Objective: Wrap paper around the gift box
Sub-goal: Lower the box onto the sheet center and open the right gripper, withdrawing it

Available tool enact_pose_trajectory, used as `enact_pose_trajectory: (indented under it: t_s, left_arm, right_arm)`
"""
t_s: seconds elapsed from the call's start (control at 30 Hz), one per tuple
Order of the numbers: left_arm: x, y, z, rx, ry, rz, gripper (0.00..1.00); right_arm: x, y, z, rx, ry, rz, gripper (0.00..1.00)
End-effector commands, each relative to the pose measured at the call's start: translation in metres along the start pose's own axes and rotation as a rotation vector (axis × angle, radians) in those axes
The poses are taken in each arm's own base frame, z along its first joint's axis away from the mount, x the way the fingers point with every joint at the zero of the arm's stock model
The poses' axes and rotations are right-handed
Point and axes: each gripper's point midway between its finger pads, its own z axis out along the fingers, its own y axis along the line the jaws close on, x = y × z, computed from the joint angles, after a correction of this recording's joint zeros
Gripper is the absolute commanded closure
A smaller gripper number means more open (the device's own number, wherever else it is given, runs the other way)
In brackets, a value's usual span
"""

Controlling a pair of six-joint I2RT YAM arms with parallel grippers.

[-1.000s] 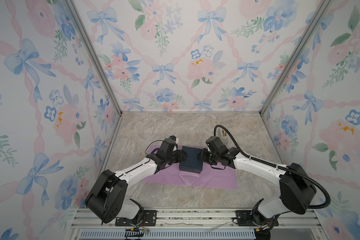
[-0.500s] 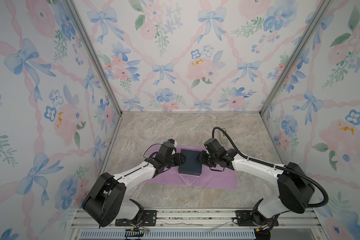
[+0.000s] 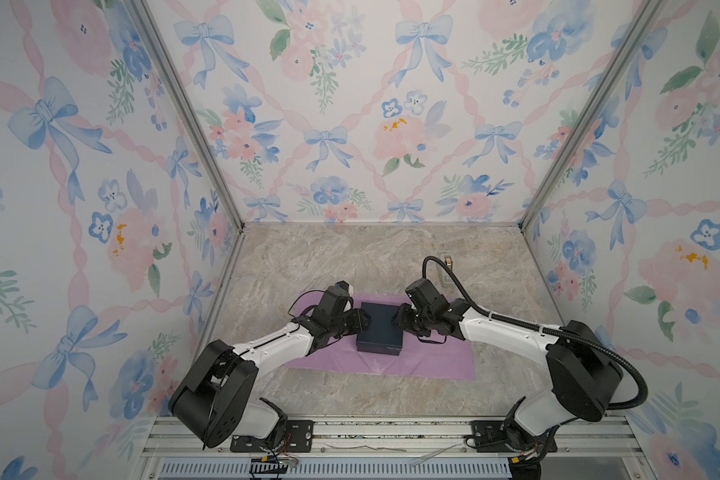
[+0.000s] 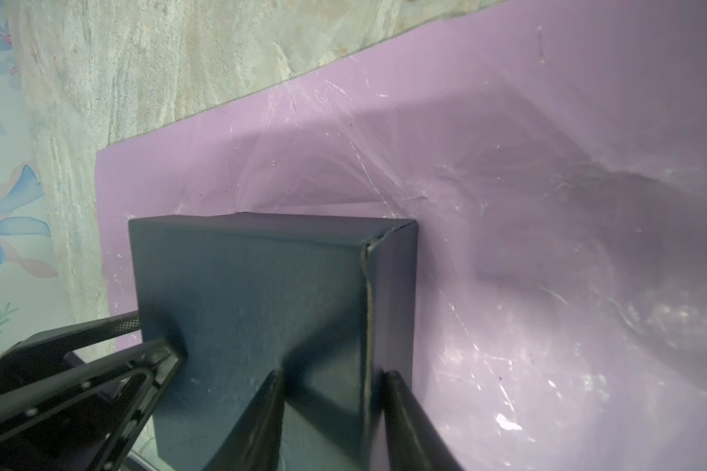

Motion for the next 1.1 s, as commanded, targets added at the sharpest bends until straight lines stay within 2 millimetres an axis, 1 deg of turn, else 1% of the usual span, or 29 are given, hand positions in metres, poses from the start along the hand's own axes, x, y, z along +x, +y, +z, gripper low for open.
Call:
enact_pose_trajectory:
  t_s: [0.0,0.17,0.27,0.4,0.43,0.57,0.77,0.83,0.9,1.0,1.03,1.07]
  left_arm:
    - [0.019,0.013,0.008,-0.024,0.052,0.0,0.56]
    - [0.03,0.029,0.01,-0.068,0.064,-0.02,0.57]
    - [0.034,0.035,0.011,-0.077,0.063,-0.032,0.57]
    - [0.034,0.037,0.014,-0.075,0.052,-0.049,0.57]
    - [0.034,0.038,0.014,-0.074,0.05,-0.052,0.57]
    - [0.033,0.039,0.018,-0.081,0.047,-0.06,0.57]
    - [0.029,0.038,0.019,-0.083,0.029,-0.074,0.57]
    - [0.026,0.039,0.018,-0.087,0.021,-0.076,0.57]
    - [0.023,0.036,0.017,-0.085,0.015,-0.074,0.55]
    - [0.014,0.029,0.011,-0.08,-0.009,-0.066,0.5]
    - [0.009,0.026,0.008,-0.077,-0.021,-0.059,0.47]
    - [0.001,0.02,0.003,-0.072,-0.041,-0.05,0.44]
  right_arm:
    - [0.015,-0.005,0.014,0.019,0.041,-0.004,0.58]
    - [0.018,-0.015,0.02,0.054,0.055,-0.008,0.58]
    - [0.018,-0.021,0.023,0.067,0.062,-0.003,0.58]
    - [0.011,-0.023,0.021,0.068,0.058,-0.007,0.58]
    - [0.013,-0.03,0.028,0.089,0.073,-0.005,0.58]
    - [0.006,-0.034,0.03,0.092,0.078,-0.003,0.58]
    - [-0.004,-0.037,0.025,0.091,0.078,-0.002,0.58]
    - [-0.008,-0.034,0.022,0.085,0.073,-0.009,0.57]
    - [-0.011,-0.026,0.016,0.066,0.062,-0.026,0.52]
    - [-0.023,-0.007,-0.007,0.012,0.014,-0.056,0.42]
    - [-0.026,-0.002,-0.015,-0.001,0.002,-0.066,0.39]
    - [-0.03,0.002,-0.024,-0.013,-0.015,-0.073,0.35]
